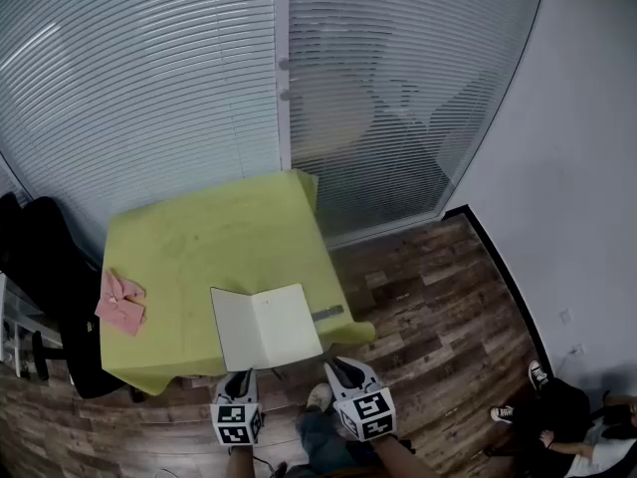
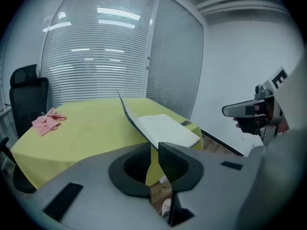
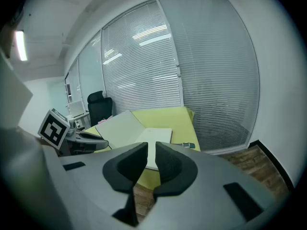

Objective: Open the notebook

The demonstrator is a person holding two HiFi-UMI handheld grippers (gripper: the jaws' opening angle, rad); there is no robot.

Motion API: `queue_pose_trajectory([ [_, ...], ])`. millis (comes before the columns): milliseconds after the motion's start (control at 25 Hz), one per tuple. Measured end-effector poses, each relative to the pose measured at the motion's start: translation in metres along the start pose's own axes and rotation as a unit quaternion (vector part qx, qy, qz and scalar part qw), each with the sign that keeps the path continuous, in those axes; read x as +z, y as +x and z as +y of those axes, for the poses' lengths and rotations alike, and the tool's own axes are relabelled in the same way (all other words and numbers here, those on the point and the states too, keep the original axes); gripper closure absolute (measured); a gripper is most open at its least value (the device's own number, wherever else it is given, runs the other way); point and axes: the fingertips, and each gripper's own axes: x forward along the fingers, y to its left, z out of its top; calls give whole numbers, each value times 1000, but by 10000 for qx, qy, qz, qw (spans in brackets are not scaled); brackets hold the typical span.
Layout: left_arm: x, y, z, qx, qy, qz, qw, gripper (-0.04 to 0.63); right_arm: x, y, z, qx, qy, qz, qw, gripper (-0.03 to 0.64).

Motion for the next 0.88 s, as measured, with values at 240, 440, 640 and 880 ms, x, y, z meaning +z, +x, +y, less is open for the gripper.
queue_pose_trajectory([
  [240, -7, -1, 9, 124, -324, -10, 9994, 520, -2, 4, -1, -26, -43, 51, 10000, 578],
  [440, -19, 2, 20, 237, -825, -16, 9963, 500, 0, 5, -3, 16, 33, -45, 10000, 578],
  [640, -33, 7, 28, 271, -1263, 26, 9916, 474, -5, 9, -6, 20, 37, 38, 10000, 580],
  [880, -45, 12, 33, 362, -1565, 4, 9870, 463, -12, 15, -9, 19, 100, 81, 9999, 580],
])
